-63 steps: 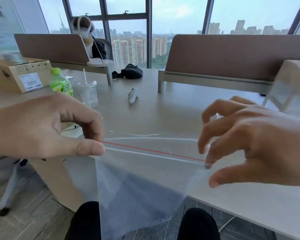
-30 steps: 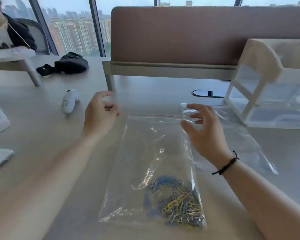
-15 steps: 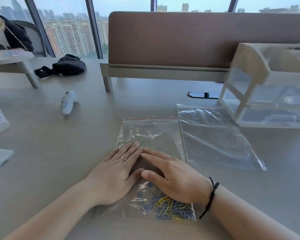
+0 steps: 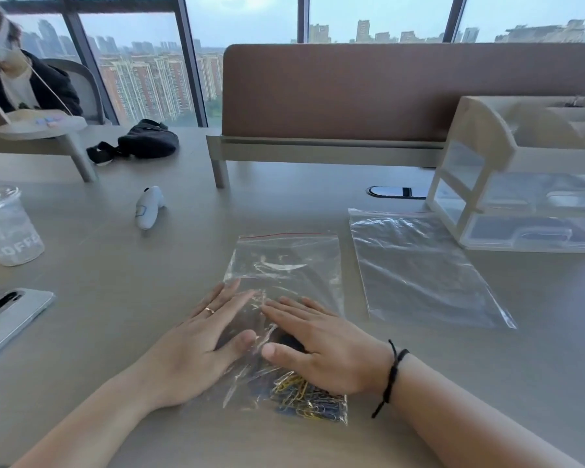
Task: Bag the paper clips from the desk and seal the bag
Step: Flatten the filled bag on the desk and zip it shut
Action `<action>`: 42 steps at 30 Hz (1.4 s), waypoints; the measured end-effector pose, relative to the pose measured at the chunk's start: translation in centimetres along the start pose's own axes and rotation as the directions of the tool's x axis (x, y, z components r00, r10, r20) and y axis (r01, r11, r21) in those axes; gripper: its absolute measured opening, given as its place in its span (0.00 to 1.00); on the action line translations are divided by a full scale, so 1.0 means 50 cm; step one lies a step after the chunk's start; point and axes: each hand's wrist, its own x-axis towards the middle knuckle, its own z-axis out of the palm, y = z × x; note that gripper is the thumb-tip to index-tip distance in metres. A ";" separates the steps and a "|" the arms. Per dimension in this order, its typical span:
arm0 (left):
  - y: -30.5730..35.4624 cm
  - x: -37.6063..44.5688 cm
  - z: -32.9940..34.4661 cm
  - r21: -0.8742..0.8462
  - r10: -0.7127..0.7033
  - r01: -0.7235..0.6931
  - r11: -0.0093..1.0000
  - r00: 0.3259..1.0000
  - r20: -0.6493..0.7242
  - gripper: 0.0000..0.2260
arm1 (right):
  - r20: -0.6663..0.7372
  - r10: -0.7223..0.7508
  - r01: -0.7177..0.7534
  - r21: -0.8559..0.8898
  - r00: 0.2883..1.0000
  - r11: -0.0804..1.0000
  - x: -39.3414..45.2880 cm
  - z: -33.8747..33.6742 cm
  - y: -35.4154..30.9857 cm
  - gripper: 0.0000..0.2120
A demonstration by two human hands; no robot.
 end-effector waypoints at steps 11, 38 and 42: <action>0.038 -0.042 0.054 0.343 0.075 -0.073 0.937 0.997 0.005 0.38 | 0.092 -0.099 0.121 -0.274 0.991 0.954 -0.052 -0.013 0.043 0.39; 0.056 0.192 0.046 0.271 -0.106 0.112 0.956 0.994 -0.040 0.29 | -0.288 0.229 -0.273 -0.125 0.930 0.954 0.132 0.001 0.093 0.41; 0.051 0.193 0.043 0.300 -0.136 0.143 0.943 0.990 -0.043 0.33 | -0.233 0.298 -0.336 -0.145 0.926 0.931 0.121 -0.006 0.093 0.41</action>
